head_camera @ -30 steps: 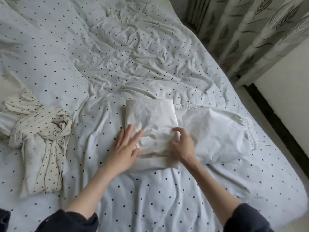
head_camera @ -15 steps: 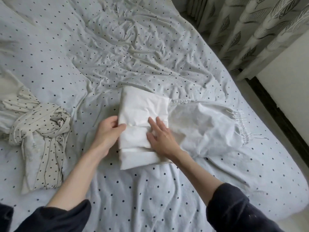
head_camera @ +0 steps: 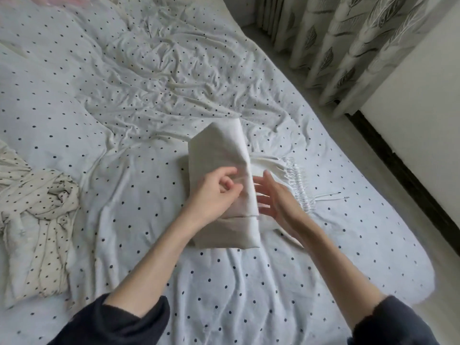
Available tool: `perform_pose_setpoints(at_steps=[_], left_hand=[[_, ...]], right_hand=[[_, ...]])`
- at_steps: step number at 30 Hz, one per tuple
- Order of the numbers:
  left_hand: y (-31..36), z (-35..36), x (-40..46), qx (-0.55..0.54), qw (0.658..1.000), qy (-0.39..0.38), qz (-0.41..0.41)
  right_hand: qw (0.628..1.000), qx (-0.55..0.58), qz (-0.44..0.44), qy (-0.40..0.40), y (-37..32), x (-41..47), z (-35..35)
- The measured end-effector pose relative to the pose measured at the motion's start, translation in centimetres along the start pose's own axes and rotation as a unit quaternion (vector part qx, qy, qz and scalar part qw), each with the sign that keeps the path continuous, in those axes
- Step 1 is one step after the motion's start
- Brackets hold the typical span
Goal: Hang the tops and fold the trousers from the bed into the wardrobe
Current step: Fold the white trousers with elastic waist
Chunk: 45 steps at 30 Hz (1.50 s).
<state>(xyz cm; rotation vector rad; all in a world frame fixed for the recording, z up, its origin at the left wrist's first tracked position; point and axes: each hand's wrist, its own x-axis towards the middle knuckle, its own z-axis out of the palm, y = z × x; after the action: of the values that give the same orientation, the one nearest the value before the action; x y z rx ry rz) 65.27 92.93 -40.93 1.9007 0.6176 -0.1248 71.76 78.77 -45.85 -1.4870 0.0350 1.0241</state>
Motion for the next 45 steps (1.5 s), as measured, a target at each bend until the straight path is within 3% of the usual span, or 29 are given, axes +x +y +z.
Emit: perform_pose_setpoints(at_steps=[2,5,8,10,13,17,19,20,22,23,26,28,30,32,36,45], left_hand=[[-0.4,2.7,0.3,0.06,0.997,-0.042,0.035],[-1.2,2.8,0.9,0.126,0.991,0.003,0.049],[-3.4,1.5,1.4,0.22,0.974,0.024,0.043],[-5.1,1.5,1.6,0.28,0.959,-0.03,0.025],[-7.0,2.5,1.2,0.389,0.913,-0.123,0.012],[-8.0,4.0,1.3,0.47,0.867,-0.167,0.013],[-8.7,4.4,1.9,0.446,0.88,-0.165,0.009],[-9.0,4.4,2.0,0.404,0.904,-0.14,0.019],[-9.1,4.3,2.2,0.251,0.966,-0.023,0.062],[-9.4,3.9,2.3,0.194,0.978,0.048,0.066],[-10.1,2.2,2.6,0.104,0.974,0.195,-0.056],[-9.6,1.1,3.1,-0.027,0.969,0.17,-0.18],[-8.5,0.2,3.7,-0.164,0.948,0.085,-0.261],[-7.5,-0.3,4.1,-0.18,0.937,0.009,-0.301],[-7.3,-0.3,4.6,-0.13,0.948,0.005,-0.291],[-3.6,-1.6,1.1,-0.152,0.966,0.056,-0.202]], right_hand=[[0.998,-0.031,0.003,0.049,0.5,0.1,-1.5],[0.976,-0.151,-0.019,0.155,1.0,0.6,-2.1],[0.956,-0.194,-0.024,0.217,0.8,1.1,-1.9],[0.943,-0.221,-0.025,0.247,0.8,1.1,-1.9],[0.888,-0.362,0.007,0.282,2.2,0.9,-3.0],[0.862,-0.421,0.074,0.273,3.8,1.8,-4.9],[0.851,-0.434,0.057,0.289,4.0,2.5,-5.0],[0.845,-0.434,0.05,0.307,4.0,2.7,-5.0],[0.841,-0.412,0.052,0.347,4.1,2.8,-5.3],[0.845,-0.396,0.056,0.355,4.2,2.8,-5.6],[0.878,-0.339,0.059,0.334,4.1,3.0,-6.8],[0.894,-0.321,0.056,0.308,4.0,3.5,-7.6],[0.9,-0.313,0.08,0.292,3.7,4.0,-8.2],[0.917,-0.278,0.1,0.268,3.1,4.2,-8.8],[0.935,-0.244,0.119,0.227,1.8,3.8,-9.0],[0.921,-0.256,0.085,0.28,0.8,-0.7,-7.5]])
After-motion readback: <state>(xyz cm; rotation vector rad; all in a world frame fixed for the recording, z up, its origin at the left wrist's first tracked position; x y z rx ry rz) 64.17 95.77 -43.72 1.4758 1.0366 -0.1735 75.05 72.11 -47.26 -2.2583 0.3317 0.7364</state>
